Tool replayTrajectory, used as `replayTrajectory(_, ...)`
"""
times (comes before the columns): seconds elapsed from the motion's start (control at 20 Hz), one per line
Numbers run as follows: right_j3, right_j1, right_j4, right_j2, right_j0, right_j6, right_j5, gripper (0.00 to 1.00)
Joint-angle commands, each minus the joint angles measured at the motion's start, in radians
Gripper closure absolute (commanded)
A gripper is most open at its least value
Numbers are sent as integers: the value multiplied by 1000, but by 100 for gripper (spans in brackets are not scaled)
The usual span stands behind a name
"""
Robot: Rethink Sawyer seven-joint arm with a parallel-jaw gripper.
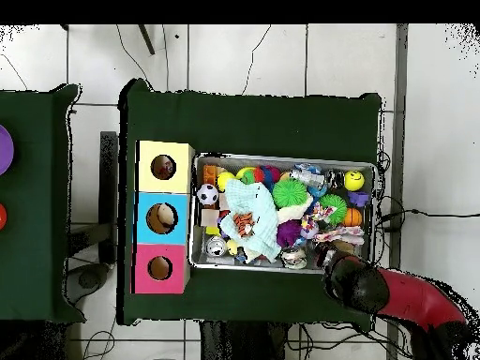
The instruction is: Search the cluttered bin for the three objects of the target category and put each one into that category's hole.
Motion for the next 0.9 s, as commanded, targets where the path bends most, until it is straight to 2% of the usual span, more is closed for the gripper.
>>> replayTrajectory(0.05, -8, -16, 33, 128, -17, -46, 42, 0)
replayTrajectory(0.3, -35, -18, 58, 142, -16, -31, 52, 0)
replayTrajectory(0.6, -65, -54, 106, 166, -4, -43, 125, 0)
replayTrajectory(0.9, -122, -13, 106, 169, 17, -46, 124, 0)
